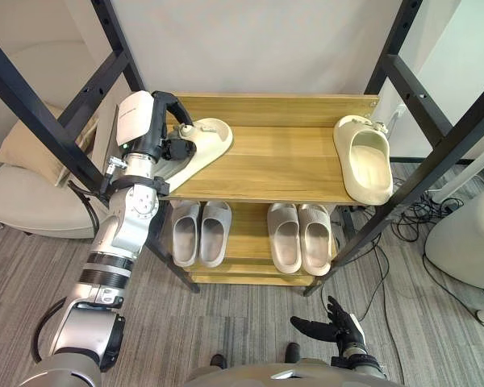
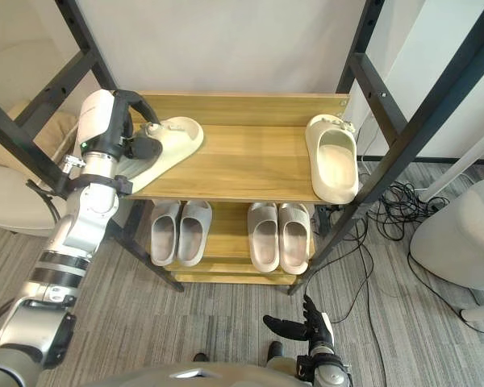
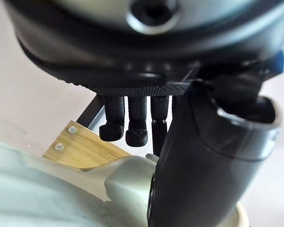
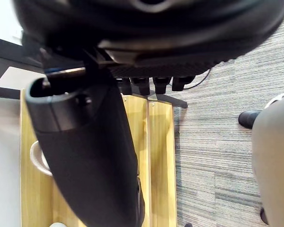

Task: Organize the slippers on the shoe rack

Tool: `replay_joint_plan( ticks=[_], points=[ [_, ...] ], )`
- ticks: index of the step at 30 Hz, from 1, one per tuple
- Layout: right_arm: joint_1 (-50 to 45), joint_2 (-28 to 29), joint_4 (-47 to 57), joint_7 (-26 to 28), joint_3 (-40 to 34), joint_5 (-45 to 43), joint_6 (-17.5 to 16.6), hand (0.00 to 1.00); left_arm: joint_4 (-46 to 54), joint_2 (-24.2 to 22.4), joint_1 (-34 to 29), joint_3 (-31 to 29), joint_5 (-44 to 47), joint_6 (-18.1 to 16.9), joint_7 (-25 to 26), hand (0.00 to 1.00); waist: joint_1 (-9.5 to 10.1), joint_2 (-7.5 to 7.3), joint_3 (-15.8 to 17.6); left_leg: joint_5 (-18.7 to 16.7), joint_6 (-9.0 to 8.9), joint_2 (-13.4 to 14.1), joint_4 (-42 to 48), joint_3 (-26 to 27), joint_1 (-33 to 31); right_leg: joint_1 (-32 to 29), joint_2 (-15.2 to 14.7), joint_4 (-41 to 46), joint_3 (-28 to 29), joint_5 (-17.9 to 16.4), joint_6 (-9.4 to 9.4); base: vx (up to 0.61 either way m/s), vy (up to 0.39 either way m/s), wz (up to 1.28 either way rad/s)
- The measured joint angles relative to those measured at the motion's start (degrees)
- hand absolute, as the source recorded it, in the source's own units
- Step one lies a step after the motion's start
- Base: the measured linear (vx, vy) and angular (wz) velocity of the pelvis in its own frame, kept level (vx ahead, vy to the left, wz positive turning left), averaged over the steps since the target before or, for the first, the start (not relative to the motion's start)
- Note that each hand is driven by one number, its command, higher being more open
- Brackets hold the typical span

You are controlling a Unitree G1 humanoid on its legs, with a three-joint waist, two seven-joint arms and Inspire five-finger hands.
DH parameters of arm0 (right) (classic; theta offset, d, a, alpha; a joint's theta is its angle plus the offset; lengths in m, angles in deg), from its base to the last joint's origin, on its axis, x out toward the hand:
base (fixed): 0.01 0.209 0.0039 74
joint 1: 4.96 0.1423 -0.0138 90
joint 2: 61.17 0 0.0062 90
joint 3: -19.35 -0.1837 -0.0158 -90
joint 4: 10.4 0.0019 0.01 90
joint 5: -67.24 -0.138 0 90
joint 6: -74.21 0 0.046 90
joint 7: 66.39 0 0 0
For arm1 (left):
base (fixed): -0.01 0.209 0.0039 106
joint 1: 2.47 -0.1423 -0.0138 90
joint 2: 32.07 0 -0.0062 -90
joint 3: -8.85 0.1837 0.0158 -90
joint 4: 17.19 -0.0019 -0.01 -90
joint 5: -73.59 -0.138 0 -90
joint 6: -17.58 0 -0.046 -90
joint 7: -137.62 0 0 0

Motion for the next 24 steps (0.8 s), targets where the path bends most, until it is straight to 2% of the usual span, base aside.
replay_joint_plan(
  ticks=[5,8,11,16,24],
  points=[
    [0.05,0.00,0.02,0.00,0.02,-0.03,0.04,1.00,3.36,-3.62,-0.17,1.55,2.43,-0.03,0.12,0.00,0.10,0.05,0.21,-0.03,0.05,-0.07,-0.01,0.00,-0.04,0.01,-0.11,0.01,0.15,-0.03,0.01,0.00,0.000,0.00],
    [0.08,-0.01,0.11,0.00,0.01,-0.04,0.03,1.00,5.76,-4.38,-0.17,4.55,3.36,-0.10,0.42,0.00,0.06,0.17,0.29,-0.04,0.07,-0.07,-0.05,0.14,-0.06,-0.09,-0.12,0.02,0.40,-0.04,0.01,0.00,0.000,0.00],
    [0.29,-0.16,0.12,-0.03,0.14,-0.04,0.04,1.00,6.95,-7.17,-0.16,6.61,4.56,-0.41,0.53,0.00,0.01,0.37,0.41,-0.05,0.08,-0.05,-0.17,0.63,-0.06,-0.39,-0.09,0.03,0.95,-0.04,0.01,0.00,0.001,-0.08],
    [0.44,-0.22,0.78,-0.19,0.25,-0.06,0.04,1.00,7.25,-10.63,-0.13,9.57,5.98,-0.54,0.50,0.00,-0.79,0.76,0.63,-0.07,0.09,0.05,-0.39,1.34,-0.08,-0.93,0.04,0.06,1.77,-0.02,0.02,0.01,0.007,-0.08],
    [0.40,-0.26,1.31,-0.52,0.50,-0.11,0.05,1.00,7.14,-12.82,1.18,10.06,11.90,-0.59,0.51,0.00,-1.29,1.09,0.83,-0.06,0.09,0.12,-0.47,1.45,-0.08,-1.04,0.10,0.06,1.86,-0.05,-0.02,0.00,0.000,0.00]
  ],
)
